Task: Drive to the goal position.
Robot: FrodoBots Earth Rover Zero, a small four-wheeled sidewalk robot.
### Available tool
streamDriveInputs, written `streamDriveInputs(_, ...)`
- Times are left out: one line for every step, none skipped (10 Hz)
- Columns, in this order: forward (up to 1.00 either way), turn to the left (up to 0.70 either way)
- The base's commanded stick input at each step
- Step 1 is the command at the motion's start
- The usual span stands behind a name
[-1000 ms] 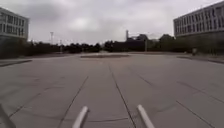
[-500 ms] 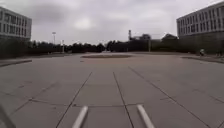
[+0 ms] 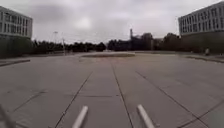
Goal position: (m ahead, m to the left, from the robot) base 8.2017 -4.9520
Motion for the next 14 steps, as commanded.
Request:
streamDriveInputs(1.0,-0.27)
streamDriveInputs(1.0,-0.27)
streamDriveInputs(1.0,-0.27)
streamDriveInputs(1.0,-0.27)
streamDriveInputs(1.0,-0.27)
streamDriveInputs(1.0,-0.27)
streamDriveInputs(0.79,-0.31)
streamDriveInputs(0.02,-0.45)
streamDriveInputs(0.0,-0.45)
streamDriveInputs(0.0,-0.45)
streamDriveInputs(0.0,-0.45)
streamDriveInputs(0.06,-0.44)
streamDriveInputs(0.97,-0.28)
streamDriveInputs(1.0,-0.27)
